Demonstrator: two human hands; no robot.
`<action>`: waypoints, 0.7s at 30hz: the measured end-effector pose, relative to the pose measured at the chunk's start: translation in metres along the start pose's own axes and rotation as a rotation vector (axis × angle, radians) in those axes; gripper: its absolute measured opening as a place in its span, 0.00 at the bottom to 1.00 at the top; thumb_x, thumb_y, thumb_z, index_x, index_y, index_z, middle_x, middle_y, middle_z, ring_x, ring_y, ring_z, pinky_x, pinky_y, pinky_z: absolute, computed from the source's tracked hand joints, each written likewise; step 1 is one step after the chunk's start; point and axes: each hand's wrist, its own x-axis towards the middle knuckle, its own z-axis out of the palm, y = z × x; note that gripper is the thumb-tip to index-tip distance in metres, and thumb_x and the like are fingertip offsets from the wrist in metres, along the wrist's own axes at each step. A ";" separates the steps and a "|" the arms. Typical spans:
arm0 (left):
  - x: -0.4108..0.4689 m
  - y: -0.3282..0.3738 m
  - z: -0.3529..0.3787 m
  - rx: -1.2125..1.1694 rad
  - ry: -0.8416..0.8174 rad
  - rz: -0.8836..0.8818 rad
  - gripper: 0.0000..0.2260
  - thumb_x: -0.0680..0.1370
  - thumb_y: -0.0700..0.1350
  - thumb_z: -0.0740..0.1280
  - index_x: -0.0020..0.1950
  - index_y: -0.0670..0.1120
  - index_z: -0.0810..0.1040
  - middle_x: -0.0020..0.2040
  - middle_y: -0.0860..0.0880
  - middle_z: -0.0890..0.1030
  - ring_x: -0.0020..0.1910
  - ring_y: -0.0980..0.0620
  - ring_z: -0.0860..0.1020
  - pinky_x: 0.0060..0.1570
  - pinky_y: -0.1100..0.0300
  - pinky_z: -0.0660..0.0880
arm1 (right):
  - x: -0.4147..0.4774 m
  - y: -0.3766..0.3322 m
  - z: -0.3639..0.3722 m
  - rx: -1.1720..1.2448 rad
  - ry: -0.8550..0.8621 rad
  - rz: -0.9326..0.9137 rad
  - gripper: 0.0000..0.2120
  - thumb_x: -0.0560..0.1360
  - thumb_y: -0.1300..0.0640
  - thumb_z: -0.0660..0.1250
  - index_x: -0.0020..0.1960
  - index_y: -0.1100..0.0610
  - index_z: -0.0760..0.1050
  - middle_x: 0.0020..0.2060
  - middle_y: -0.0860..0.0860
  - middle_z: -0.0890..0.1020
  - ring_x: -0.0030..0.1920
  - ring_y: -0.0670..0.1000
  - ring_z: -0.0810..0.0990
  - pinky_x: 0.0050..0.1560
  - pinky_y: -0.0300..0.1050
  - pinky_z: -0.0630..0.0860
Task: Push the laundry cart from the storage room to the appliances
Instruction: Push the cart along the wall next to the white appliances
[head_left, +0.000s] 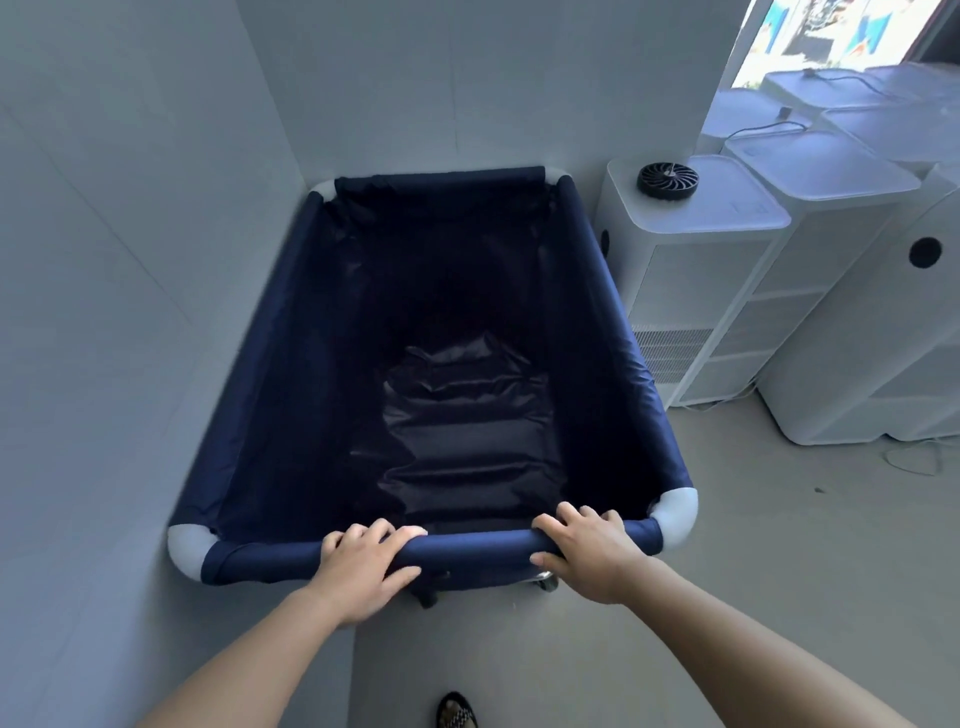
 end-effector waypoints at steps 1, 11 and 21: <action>-0.001 0.000 -0.001 -0.017 0.000 0.004 0.18 0.79 0.63 0.52 0.69 0.67 0.57 0.61 0.60 0.70 0.61 0.52 0.68 0.64 0.52 0.60 | 0.000 -0.001 -0.001 0.031 0.004 0.011 0.22 0.78 0.36 0.50 0.66 0.47 0.64 0.59 0.51 0.71 0.58 0.56 0.71 0.55 0.55 0.65; 0.001 0.034 -0.018 -0.163 0.151 0.057 0.19 0.81 0.57 0.52 0.72 0.61 0.62 0.66 0.58 0.71 0.63 0.53 0.71 0.62 0.53 0.66 | 0.005 -0.014 -0.019 0.237 0.136 0.028 0.21 0.79 0.37 0.52 0.65 0.47 0.68 0.60 0.48 0.73 0.60 0.53 0.71 0.60 0.53 0.64; -0.001 0.116 -0.056 -0.270 0.430 -0.041 0.18 0.80 0.56 0.56 0.69 0.54 0.68 0.65 0.54 0.75 0.61 0.51 0.74 0.62 0.51 0.70 | -0.009 0.020 -0.067 0.185 0.324 -0.129 0.22 0.79 0.38 0.54 0.65 0.52 0.69 0.58 0.49 0.75 0.58 0.54 0.74 0.57 0.50 0.68</action>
